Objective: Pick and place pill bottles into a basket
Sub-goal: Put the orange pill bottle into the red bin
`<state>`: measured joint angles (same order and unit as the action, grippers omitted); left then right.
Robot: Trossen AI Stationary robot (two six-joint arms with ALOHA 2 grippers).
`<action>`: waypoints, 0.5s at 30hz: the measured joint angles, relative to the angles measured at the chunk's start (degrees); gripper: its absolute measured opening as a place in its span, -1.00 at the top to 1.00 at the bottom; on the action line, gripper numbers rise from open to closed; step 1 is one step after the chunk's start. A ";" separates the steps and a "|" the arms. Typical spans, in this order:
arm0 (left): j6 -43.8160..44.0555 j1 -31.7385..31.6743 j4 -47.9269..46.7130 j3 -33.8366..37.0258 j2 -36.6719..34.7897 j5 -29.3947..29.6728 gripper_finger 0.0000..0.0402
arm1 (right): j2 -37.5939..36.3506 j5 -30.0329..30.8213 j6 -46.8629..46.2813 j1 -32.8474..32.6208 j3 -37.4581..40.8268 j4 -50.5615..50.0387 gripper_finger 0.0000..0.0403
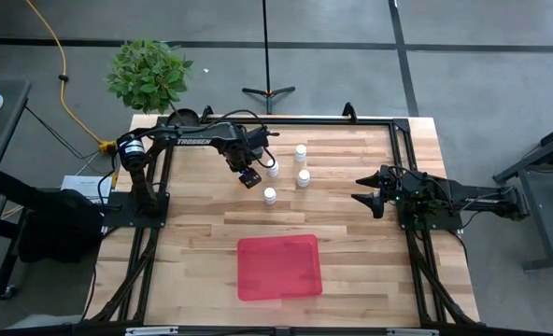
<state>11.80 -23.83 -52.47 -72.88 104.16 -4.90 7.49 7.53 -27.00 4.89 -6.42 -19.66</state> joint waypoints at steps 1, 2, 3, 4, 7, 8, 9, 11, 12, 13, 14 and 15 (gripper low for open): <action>-0.03 0.00 -0.02 0.00 0.00 0.02 -0.22 | 0.00 -0.02 0.00 0.00 0.00 0.00 -0.55; -0.06 0.00 -0.04 0.00 0.00 0.02 -0.21 | 0.00 -0.02 0.00 0.00 0.00 0.00 -0.55; -0.10 0.00 -0.06 0.00 0.00 0.02 -0.20 | 0.00 -0.01 0.00 -0.01 0.00 0.00 -0.55; -0.20 0.00 -0.08 0.00 0.00 0.04 -0.20 | 0.00 -0.02 0.00 0.00 0.00 0.00 -0.55; -1.51 0.00 -0.36 0.00 0.00 0.06 -0.23 | 0.00 -0.02 0.00 0.00 0.02 0.00 -0.55; -1.96 0.00 -0.67 0.00 0.00 0.06 -0.24 | 0.00 -0.02 0.00 0.00 0.02 0.00 -0.55; -2.43 0.00 -1.06 0.00 0.00 0.06 -0.25 | 0.00 -0.02 0.00 0.00 0.02 0.00 -0.55; -3.12 0.00 -2.30 0.00 0.00 0.06 -0.25 | 0.00 -0.02 0.00 0.00 0.02 0.00 -0.55; -3.58 0.00 -2.85 0.00 0.00 0.06 -0.23 | 0.00 -0.02 0.00 -0.01 0.02 0.00 -0.55; -3.98 0.00 -3.33 -0.02 0.00 0.06 -0.22 | 0.00 -0.02 0.00 0.00 0.02 0.00 -0.55; -4.20 0.00 -3.94 -0.04 0.00 0.06 -0.20 | 0.00 -0.02 0.00 0.00 0.02 0.00 -0.55; -4.35 0.00 -4.46 -0.03 0.00 0.06 -0.19 | 0.00 -0.02 0.00 -0.01 0.02 0.00 -0.55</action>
<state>7.45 -23.83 -56.93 -72.91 104.16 -4.84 7.49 7.51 -27.00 4.87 -6.39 -19.66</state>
